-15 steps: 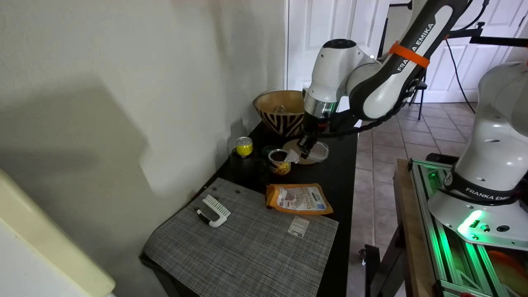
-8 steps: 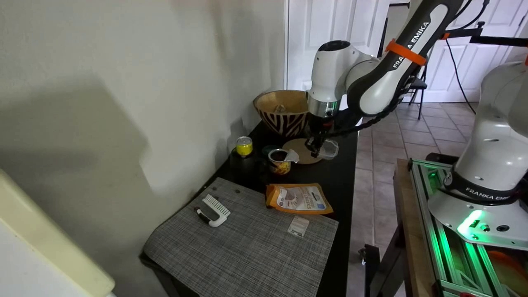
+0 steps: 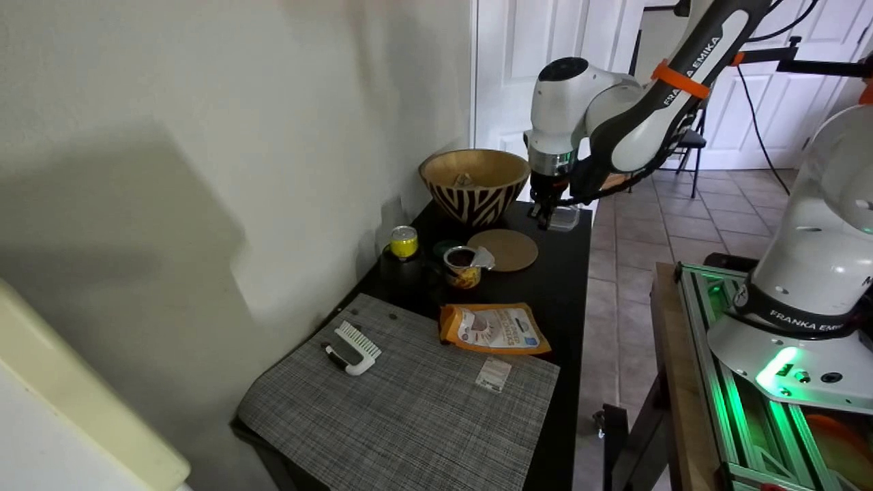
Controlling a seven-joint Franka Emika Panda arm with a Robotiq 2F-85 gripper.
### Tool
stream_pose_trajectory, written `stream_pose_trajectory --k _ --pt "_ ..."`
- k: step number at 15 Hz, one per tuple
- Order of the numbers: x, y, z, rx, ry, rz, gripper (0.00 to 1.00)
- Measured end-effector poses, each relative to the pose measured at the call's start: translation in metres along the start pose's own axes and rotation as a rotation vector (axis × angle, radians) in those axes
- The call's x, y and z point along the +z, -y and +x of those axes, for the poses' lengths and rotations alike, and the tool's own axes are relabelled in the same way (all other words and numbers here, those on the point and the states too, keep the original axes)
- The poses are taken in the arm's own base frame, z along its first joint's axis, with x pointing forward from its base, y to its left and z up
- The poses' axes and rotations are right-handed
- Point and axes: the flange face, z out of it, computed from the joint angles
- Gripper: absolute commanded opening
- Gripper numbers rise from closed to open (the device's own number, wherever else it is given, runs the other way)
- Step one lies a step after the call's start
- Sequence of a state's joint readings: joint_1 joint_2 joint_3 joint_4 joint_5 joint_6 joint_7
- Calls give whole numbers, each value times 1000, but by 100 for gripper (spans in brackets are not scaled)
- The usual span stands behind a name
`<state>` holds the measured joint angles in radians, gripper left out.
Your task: Move the bowl to the right
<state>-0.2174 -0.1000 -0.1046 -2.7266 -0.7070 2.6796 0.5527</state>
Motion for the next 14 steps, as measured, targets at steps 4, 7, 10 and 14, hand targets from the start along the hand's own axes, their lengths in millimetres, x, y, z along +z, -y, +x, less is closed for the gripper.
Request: stream_pose_trajectory --k 4,7,10,14 --pt "3 -6 5 -28 -102 18 2" --pt "8 -4 5 -93 -182 84 2" --pt "20 0 3 -142 -239 170 2" --pt "51 3 -11 -259 -196 198 10"
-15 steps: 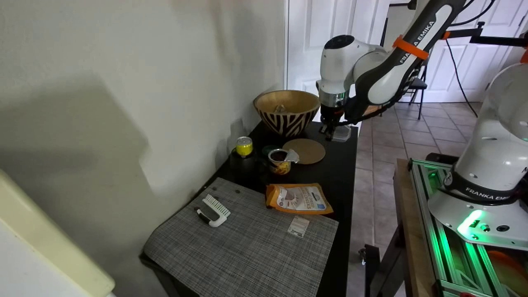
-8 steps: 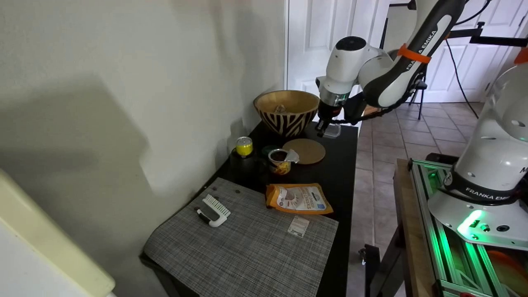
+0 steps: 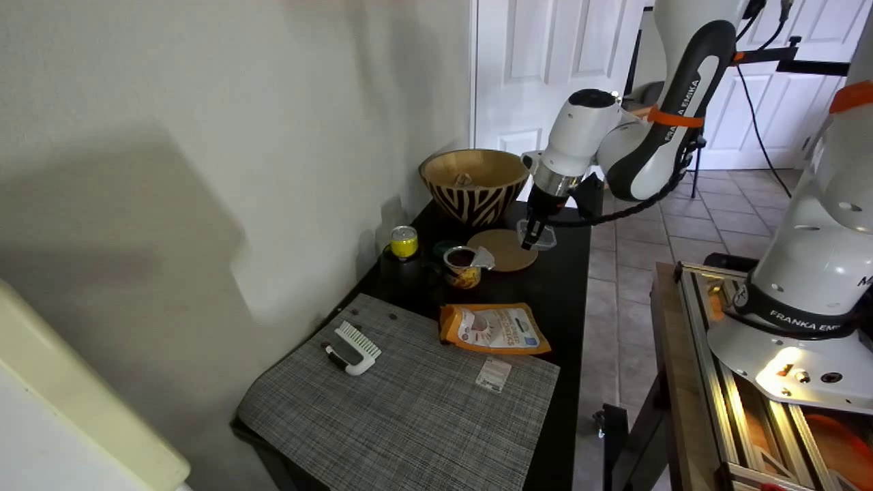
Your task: Move the bowl to the right
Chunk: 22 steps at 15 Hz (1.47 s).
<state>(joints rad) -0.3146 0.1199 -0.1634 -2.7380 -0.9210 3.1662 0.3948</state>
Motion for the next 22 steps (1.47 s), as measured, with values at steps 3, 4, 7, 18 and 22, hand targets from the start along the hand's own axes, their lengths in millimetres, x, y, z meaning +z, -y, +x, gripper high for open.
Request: stream_pose_trajectory --k 3,4,7,18,22 --pt "4 -4 -4 -19 12 1 2" --pt "4 -4 -4 -20 11 0 2" --pt "8 -1 -5 -70 25 7 2" --pt "6 -28 36 -232 128 -71 2" --pt "0 -27 55 -246 98 -73 2"
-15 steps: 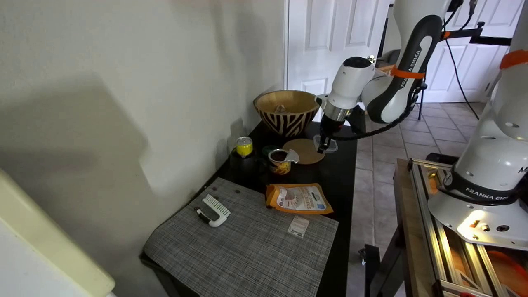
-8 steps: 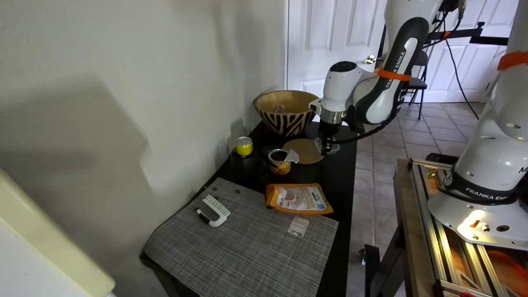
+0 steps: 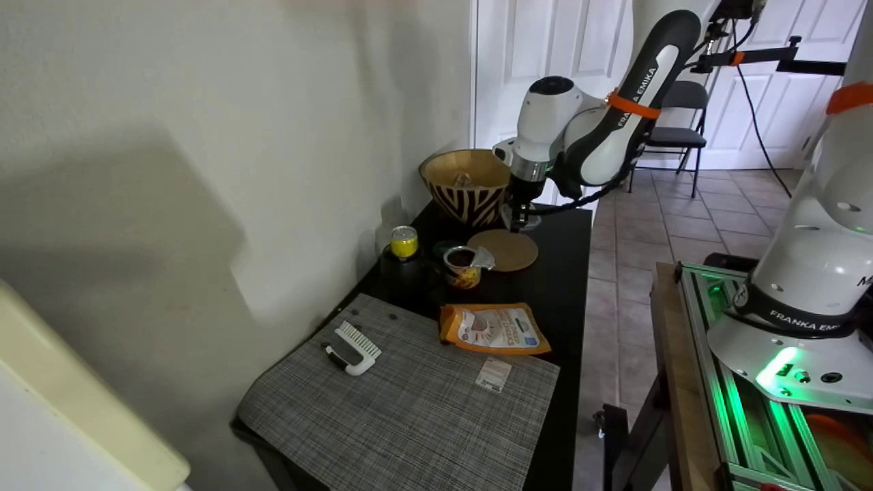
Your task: Move the bowl to the right
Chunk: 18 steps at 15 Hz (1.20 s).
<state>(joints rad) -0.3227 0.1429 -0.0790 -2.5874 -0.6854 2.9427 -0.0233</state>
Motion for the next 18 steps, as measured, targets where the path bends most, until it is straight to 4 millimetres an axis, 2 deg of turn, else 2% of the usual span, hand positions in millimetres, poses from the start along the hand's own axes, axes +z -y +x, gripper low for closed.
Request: stream_pose_trajectory --k 3,4,5,6,7,9,10,11,12,15,18 --pt "6 10 7 -9 2 20 2" --pt "9 14 9 -13 5 27 33" --pt "11 17 11 -18 7 33 29" --pt "13 19 13 -19 9 38 8" --pt "15 21 14 -19 9 41 8" --pt "17 22 16 -22 10 44 0" --pt "18 21 17 -21 11 44 31" --pt "18 20 18 -21 10 43 26" --pt "19 20 19 -18 9 42 27" --pt "15 17 21 8 2 32 47" --pt "-3 16 23 58 -26 0 69"
